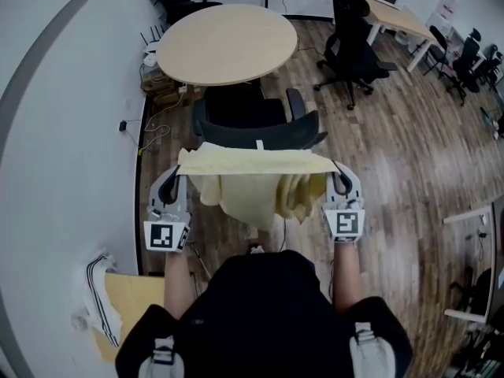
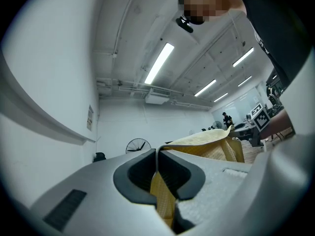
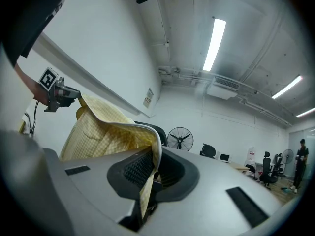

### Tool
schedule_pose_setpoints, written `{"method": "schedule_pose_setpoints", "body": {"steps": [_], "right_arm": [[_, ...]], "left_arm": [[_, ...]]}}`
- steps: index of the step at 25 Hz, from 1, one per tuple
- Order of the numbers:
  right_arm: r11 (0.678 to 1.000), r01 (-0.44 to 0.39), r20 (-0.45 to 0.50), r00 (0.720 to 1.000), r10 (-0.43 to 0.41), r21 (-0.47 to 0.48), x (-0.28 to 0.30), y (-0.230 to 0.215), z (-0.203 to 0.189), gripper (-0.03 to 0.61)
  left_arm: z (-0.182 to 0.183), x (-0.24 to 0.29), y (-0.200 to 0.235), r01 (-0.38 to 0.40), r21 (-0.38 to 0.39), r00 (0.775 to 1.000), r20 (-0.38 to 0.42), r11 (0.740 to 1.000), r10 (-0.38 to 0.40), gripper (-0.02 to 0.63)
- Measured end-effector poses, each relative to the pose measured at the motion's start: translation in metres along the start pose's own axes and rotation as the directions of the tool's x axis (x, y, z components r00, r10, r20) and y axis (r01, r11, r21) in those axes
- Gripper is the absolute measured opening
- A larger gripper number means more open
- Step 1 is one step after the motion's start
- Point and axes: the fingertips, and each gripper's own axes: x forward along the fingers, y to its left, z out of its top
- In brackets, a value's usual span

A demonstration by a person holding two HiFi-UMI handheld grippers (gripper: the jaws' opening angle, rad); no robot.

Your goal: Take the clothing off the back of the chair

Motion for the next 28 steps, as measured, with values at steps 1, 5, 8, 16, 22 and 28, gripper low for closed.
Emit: {"method": "schedule_pose_setpoints", "body": {"steps": [1,5,8,16,22,28], "right_arm": [[1.000,-0.004,0.004,1.000,0.004,0.006,-0.003,0.002,0.000,0.003],[1.000,-0.017,-0.003,1.000,0.017,0.010,-0.022,0.002,-0.006,0.003],[0.999,-0.026,-0.010,1.000,0.026,0.019,-0.042,-0.005,-0.014,0.003],[0.998,-0.052,-0.023,0.998,0.052,0.022,-0.090,-0.016,-0.023,0.003],[0.997,-0.074,-0.018,0.997,0.074,0.014,-0.133,-0.017,-0.032,0.003],[0.996,-0.087,-0.031,0.996,0.087,0.022,-0.182,-0.021,-0.040,0.003]], "left_arm": [[0.002,-0.004,-0.001,-0.006,-0.002,1.000,0.002,1.000,0.006,0.011],[0.005,-0.021,-0.013,-0.028,0.020,0.999,-0.030,0.999,0.029,0.011],[0.005,-0.031,-0.036,-0.029,0.050,0.997,-0.073,0.998,0.032,0.011],[0.012,-0.068,-0.086,-0.047,0.027,0.994,-0.096,0.999,0.049,0.011],[0.016,-0.104,-0.120,-0.063,0.019,0.993,-0.094,0.998,0.065,0.011],[0.029,-0.136,-0.155,-0.072,0.019,0.991,-0.111,0.997,0.073,0.011]]}}
